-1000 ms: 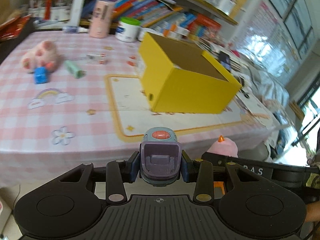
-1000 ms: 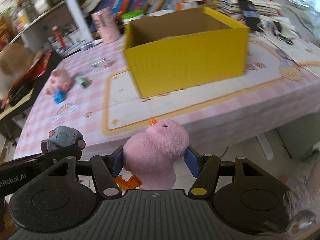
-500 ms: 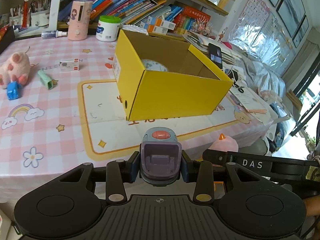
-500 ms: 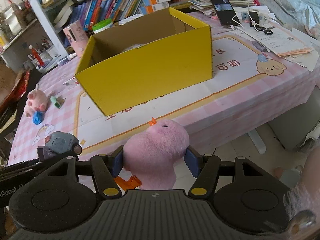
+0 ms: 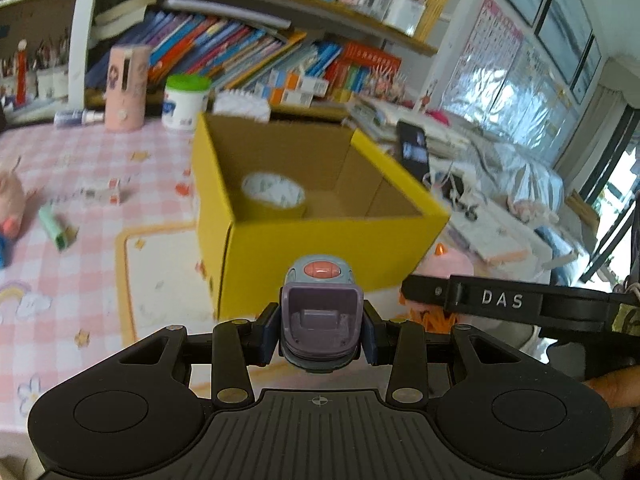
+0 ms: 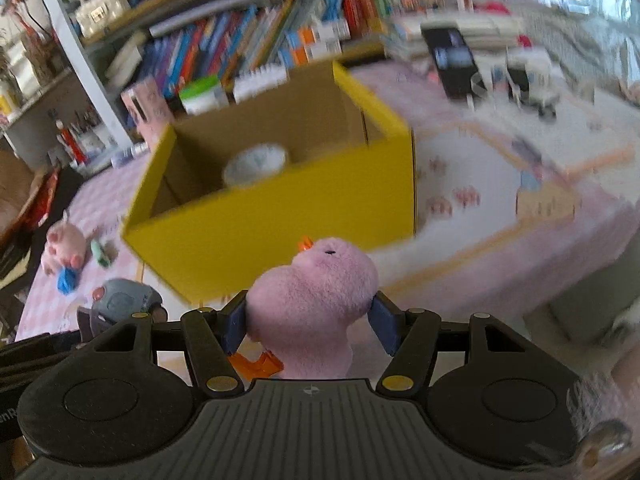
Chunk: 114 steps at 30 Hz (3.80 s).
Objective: Organize objects
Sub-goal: 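Carry the pink plush chick with the right tool while the left tool carries the purple car over the box, then lower the chick into the box and open the right tool while the left tool releases the car inside, then withdraw both open tools from the box toward the blue block and green marker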
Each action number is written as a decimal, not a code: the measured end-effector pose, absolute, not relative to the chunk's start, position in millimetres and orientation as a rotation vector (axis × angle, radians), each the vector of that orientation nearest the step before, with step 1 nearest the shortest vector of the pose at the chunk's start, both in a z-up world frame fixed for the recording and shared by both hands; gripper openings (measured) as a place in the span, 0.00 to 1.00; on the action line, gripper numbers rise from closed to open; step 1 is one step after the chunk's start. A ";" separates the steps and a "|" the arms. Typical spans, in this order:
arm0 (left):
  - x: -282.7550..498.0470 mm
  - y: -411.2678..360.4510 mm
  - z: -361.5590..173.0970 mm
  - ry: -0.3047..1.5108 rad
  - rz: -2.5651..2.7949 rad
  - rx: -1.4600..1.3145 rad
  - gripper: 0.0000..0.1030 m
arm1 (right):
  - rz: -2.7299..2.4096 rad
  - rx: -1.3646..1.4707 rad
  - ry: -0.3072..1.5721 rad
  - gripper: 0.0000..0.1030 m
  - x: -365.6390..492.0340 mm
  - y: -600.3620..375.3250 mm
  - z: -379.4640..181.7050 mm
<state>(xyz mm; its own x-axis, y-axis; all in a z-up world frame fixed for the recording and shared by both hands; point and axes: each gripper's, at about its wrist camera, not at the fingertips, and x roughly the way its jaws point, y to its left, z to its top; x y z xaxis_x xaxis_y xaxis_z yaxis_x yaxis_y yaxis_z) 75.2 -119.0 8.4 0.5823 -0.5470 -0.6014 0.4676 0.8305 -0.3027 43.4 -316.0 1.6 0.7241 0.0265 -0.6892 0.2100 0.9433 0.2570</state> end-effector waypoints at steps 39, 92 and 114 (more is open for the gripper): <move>191.0 -196.7 -2.9 0.758 -0.331 0.025 0.38 | 0.248 -0.230 0.793 0.58 212.4 -343.1 -11.4; 73.3 -94.9 29.5 0.537 -0.194 -0.036 0.80 | 0.030 -0.008 0.643 0.77 97.6 -302.9 33.0; 14.1 21.3 4.1 0.667 -0.092 -0.016 0.80 | 0.117 0.004 0.774 0.80 33.0 -169.7 0.5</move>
<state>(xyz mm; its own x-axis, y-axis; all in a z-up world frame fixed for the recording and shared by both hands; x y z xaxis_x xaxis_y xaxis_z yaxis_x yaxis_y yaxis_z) 14.1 21.3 4.1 0.7816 -0.0907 -0.6171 0.0803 0.9958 -0.0446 33.0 -169.7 0.5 0.7090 0.1067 -0.6971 -0.1034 0.9935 0.0469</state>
